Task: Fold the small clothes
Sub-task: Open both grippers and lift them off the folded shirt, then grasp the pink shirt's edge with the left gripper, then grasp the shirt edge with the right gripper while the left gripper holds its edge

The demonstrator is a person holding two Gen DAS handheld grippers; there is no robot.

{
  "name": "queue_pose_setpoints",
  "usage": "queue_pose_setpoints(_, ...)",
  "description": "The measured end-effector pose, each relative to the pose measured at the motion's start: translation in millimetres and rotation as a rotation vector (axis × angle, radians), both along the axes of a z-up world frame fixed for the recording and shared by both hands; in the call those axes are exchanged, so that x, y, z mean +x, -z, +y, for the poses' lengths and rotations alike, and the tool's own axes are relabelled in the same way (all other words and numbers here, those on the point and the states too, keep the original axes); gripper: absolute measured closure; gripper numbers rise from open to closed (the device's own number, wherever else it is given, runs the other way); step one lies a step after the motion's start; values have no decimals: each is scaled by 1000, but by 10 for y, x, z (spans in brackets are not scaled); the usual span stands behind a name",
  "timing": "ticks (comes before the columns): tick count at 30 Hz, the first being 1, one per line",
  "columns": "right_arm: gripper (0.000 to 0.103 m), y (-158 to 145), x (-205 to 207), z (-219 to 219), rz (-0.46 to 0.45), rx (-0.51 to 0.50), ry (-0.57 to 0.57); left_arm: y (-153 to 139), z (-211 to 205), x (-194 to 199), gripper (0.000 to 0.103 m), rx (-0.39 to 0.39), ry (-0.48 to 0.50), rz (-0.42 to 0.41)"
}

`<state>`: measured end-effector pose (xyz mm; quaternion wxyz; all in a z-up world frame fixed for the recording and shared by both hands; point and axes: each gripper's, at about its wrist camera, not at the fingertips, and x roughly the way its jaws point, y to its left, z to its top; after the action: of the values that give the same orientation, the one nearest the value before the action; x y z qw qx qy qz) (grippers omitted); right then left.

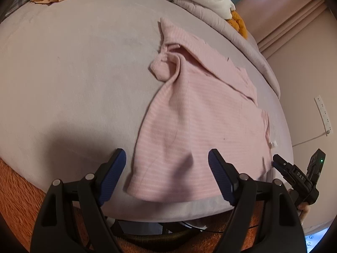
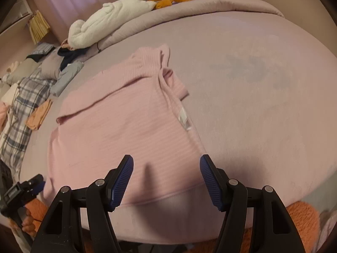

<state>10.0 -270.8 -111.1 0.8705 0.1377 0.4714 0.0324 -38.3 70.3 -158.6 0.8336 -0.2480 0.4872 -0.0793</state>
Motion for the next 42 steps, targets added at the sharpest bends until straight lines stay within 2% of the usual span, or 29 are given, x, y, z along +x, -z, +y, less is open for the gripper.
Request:
queue_pose_setpoints(3,38,29,-27,3,12,7,-2,36,-30,-47,26,5,17,4)
queue_pose_setpoints(8,38,104,-44,42,37,-2,-12,88,-40,-38,47,5,20,20)
queue_pose_setpoints(11,38,124,-52,110,39,-33,-27,105,-36,-57,62,38,12,21)
queue_pose_setpoints(13,43,119,-48,144,33,-55,-33,112,-36,-46,82,54,1,24)
queue_pose_setpoints(15,64,124,-36,163,27,-59,-41,132,-27,-44,88,47,2,24)
queue_pose_setpoints(16,69,133,-29,160,28,-61,-40,142,-8,-53,92,37,-2,22)
queue_pose_setpoints(18,87,143,-21,167,25,-58,-44,145,19,-72,95,18,-13,22)
queue_pose_setpoints(20,95,125,-27,175,17,-43,-51,118,37,-94,95,4,-20,16)
queue_pose_setpoints(25,97,-77,-66,125,-49,31,-58,-57,20,-149,96,12,-12,-34)
queue_pose_setpoints(34,97,-545,-172,33,-209,124,-83,-492,83,-245,96,-20,-23,-155)
queue_pose_setpoints(42,97,-781,-205,31,-298,173,-90,-771,60,-335,96,-53,-20,-233)
